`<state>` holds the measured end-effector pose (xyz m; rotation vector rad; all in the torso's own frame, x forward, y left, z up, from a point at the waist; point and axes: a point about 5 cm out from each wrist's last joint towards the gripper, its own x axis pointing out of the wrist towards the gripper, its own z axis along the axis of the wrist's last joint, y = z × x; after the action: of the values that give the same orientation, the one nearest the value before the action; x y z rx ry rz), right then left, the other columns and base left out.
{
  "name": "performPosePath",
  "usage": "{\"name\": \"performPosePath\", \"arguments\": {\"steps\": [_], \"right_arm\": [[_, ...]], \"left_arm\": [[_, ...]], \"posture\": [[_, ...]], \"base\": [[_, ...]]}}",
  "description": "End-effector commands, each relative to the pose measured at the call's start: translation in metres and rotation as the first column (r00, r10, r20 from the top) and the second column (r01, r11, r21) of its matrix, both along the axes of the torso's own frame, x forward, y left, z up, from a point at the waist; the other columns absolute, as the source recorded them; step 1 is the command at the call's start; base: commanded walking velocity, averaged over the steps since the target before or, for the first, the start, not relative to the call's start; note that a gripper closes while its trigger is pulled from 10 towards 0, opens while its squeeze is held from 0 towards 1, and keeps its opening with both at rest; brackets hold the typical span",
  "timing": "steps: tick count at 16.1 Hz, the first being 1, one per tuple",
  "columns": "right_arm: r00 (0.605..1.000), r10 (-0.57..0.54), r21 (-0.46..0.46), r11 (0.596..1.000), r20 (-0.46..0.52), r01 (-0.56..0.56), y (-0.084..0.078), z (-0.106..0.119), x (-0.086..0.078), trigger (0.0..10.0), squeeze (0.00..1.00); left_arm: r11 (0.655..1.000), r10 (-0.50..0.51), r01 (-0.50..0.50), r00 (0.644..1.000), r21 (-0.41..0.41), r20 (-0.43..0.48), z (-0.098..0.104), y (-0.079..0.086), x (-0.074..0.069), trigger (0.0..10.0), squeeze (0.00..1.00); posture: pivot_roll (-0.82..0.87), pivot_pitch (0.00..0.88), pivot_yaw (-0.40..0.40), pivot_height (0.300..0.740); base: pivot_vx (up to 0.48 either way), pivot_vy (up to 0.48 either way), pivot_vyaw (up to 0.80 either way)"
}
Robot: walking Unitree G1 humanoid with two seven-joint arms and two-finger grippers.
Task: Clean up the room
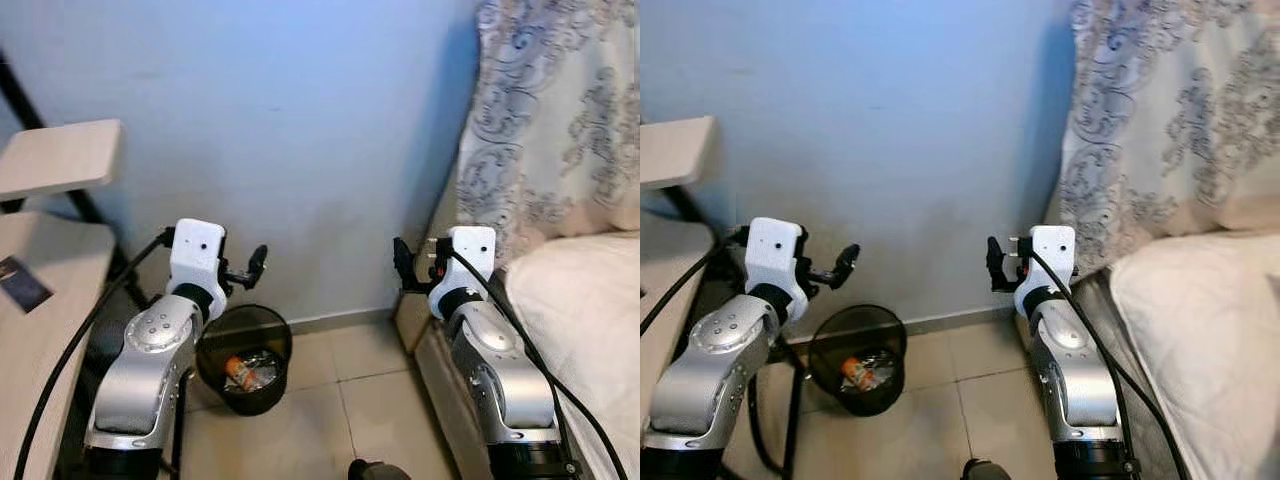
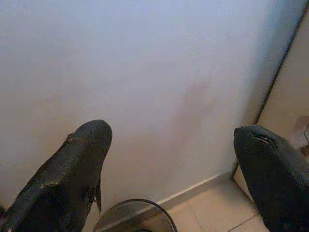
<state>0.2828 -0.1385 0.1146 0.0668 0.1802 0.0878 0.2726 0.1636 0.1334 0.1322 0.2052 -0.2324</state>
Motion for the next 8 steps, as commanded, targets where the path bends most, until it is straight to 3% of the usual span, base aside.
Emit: {"name": "performPosePath", "arguments": {"steps": [1,7,8], "right_arm": [[1.000,-0.006,-0.002,1.000,0.010,0.006,-0.0004,0.0010,0.0003,10.0,0.00],[1.000,-0.003,-0.022,1.000,0.001,0.003,-0.0048,-0.0012,-0.0031,10.0,0.00],[1.000,0.007,-0.038,0.999,-0.001,-0.007,-0.0065,-0.0022,-0.0053,10.0,0.00]], "left_arm": [[1.000,-0.006,0.006,1.000,0.030,-0.002,-0.0026,-0.0010,-0.0008,10.0,0.00],[0.999,0.003,-0.002,1.000,0.046,-0.002,-0.0064,-0.0002,-0.0058,10.0,0.00],[0.997,0.042,-0.044,0.999,0.070,0.025,-0.0082,0.0041,-0.0087,10.0,0.00]], "posture": [[-0.03,0.000,0.024,0.740],[-0.03,0.000,0.025,0.740],[-0.03,0.000,0.021,0.740]], "base": [[0.000,0.000,-0.80],[0.000,0.000,-0.80],[0.000,0.000,-0.80]]}}
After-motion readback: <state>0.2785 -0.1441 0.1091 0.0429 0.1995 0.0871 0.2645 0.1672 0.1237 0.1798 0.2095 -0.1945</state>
